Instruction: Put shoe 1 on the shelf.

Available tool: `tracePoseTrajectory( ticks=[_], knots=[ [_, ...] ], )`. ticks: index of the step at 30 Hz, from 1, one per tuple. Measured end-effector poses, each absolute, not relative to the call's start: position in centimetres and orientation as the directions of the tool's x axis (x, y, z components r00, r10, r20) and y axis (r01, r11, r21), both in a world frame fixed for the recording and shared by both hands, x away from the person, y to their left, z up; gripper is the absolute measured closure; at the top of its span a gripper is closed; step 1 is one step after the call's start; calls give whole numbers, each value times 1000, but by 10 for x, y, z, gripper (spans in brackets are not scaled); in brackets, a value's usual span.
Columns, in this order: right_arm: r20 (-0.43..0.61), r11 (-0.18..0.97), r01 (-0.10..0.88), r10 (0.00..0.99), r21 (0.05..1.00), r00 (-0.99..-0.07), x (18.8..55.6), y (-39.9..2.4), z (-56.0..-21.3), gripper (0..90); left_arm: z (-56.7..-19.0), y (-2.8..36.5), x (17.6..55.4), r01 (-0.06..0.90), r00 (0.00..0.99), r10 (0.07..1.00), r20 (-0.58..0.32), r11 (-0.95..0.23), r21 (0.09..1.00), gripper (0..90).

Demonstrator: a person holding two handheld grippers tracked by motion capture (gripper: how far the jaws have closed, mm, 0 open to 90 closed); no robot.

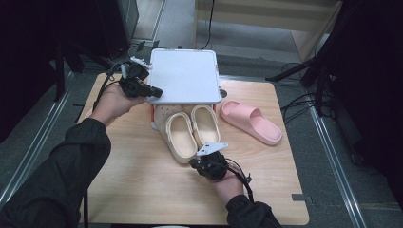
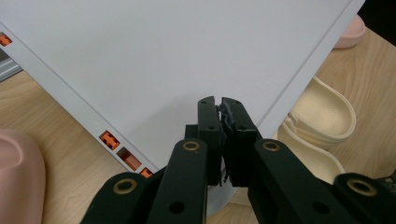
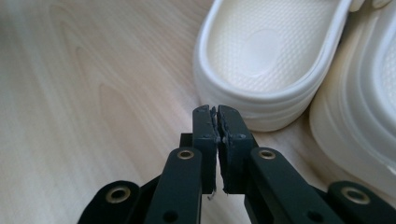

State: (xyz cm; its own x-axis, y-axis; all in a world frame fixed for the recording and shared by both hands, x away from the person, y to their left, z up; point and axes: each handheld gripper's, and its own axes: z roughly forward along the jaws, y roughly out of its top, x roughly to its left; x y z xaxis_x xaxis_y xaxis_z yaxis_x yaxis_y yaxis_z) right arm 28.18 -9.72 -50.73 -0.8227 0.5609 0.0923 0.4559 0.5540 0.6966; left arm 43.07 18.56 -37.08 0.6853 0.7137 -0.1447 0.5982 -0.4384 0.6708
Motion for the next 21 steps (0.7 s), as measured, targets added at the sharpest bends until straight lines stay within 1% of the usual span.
tracePoseTrajectory(
  ticks=[5, 13, 21],
  knots=[
    [95, 529, 468, 585, 707, -805, 286, -92, -509, 900, -371, 186, 431, 605, 682, 716, -154, -432, 669, 869],
    [113, 497, 467, 587, 731, -801, 290, -79, -508, 900, -371, 186, 432, 614, 678, 716, -169, -425, 665, 871],
    [125, 441, 473, 617, 763, -777, 302, -59, -501, 900, -371, 186, 432, 622, 677, 713, -182, -422, 660, 874]
  ],
)
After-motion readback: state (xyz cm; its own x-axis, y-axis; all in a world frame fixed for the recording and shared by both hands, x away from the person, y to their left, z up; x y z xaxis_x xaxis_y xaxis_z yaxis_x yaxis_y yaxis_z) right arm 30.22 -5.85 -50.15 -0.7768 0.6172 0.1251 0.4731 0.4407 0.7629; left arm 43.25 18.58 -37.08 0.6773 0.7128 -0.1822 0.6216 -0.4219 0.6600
